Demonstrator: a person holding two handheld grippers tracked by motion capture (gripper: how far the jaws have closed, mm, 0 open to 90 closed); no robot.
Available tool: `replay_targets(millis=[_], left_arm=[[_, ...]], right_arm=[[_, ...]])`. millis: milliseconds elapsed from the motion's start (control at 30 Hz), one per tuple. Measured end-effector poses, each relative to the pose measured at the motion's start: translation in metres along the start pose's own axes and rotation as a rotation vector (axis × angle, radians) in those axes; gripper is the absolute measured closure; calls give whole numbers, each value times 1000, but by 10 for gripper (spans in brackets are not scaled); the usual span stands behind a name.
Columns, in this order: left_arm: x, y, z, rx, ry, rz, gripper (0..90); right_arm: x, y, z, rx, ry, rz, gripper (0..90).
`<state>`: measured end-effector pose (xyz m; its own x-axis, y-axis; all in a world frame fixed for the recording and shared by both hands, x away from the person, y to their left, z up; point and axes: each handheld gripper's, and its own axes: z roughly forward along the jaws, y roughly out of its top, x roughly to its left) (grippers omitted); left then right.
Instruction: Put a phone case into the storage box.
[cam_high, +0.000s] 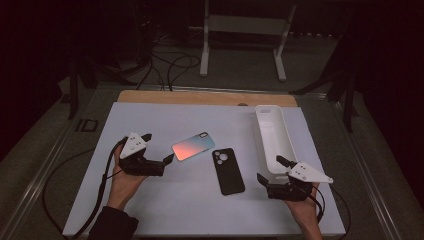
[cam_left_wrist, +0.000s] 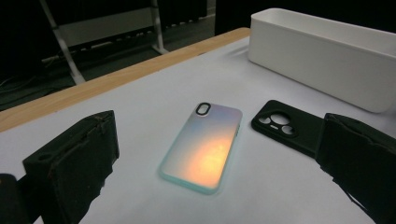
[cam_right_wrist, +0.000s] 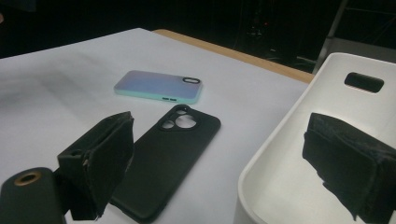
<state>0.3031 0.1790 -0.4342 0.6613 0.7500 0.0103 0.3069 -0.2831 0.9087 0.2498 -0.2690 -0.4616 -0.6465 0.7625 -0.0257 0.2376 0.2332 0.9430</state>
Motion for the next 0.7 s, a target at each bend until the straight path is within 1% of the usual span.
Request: replay_targets(millis=[33,67,133,167,567,600,633,700], left_arm=[[0,0,0,0,0,0,0],[1,3,5,12,-3,8,0],[3,6,12,24,-8,11,0],[3,6,12,24,-8,11,0],[8,17,43,84,-19,33,0],[8,17,43,84,-19,33,0],[8,19,50,97,-25,40,0],[7,20,54,106,-28,47,0]], right_arm=[[0,0,0,-1,1,-1,90],[0,0,0,-1,1,-1,91],[0,0,1,0,3,-1,90],[0,0,1,0,3,-1,90],[-1,1,1,-4,3,0,91],[-1,1,1,-4,3,0,91],[-1,1,0,-5,4,3,91],[-1,1,0,-5,4,3,91]])
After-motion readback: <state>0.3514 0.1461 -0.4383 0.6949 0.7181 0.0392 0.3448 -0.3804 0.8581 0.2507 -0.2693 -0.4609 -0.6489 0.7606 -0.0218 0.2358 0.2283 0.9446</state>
